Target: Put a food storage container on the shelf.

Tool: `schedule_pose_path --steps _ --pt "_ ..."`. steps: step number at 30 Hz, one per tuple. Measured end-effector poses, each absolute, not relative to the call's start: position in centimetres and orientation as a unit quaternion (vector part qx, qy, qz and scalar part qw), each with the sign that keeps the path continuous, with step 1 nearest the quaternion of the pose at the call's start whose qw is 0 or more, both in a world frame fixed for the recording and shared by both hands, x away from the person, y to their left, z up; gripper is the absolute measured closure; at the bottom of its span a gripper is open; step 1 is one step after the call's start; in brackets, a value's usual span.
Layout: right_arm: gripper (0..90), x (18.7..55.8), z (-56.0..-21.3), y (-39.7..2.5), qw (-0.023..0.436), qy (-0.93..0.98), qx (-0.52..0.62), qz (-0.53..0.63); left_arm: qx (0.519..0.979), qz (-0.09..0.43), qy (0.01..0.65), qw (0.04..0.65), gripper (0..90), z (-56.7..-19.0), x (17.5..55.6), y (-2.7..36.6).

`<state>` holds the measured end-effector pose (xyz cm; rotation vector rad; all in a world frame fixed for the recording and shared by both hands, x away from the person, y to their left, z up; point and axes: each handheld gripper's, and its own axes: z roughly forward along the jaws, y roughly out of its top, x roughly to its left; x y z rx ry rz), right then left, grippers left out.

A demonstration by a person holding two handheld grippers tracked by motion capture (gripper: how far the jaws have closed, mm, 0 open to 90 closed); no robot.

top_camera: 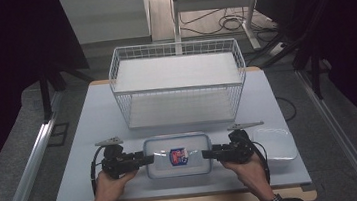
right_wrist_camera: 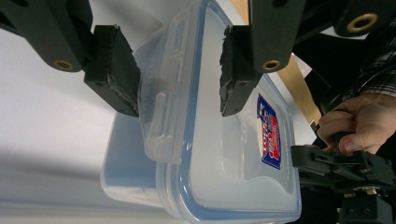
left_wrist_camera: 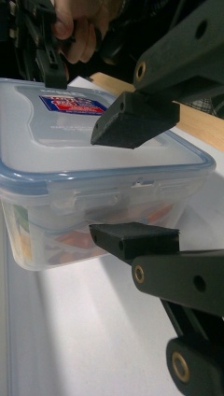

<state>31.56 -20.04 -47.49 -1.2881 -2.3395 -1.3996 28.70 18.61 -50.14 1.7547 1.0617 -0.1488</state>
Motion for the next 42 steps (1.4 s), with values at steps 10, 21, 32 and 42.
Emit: schedule_pose_path --steps 10,21,32,42 --pt "49.8 31.5 -45.7 -20.0 0.042 -0.772 -0.408 -0.486 0.729 -0.039 0.430 0.531 51.5 -48.2 28.5 18.8" --pt "49.8 32.1 -43.0 -19.9 0.020 -0.773 -0.388 -0.502 0.733 -0.012 0.417 0.537 51.4 -45.3 29.1 18.9" --pt "49.8 33.4 -40.6 -19.6 0.013 -0.771 -0.381 -0.511 0.730 0.004 0.415 0.543 51.3 -42.7 30.2 19.2" --pt "49.8 34.5 -38.8 -19.5 0.009 -0.765 -0.376 -0.522 0.729 0.015 0.414 0.546 51.3 -40.4 31.3 19.2"
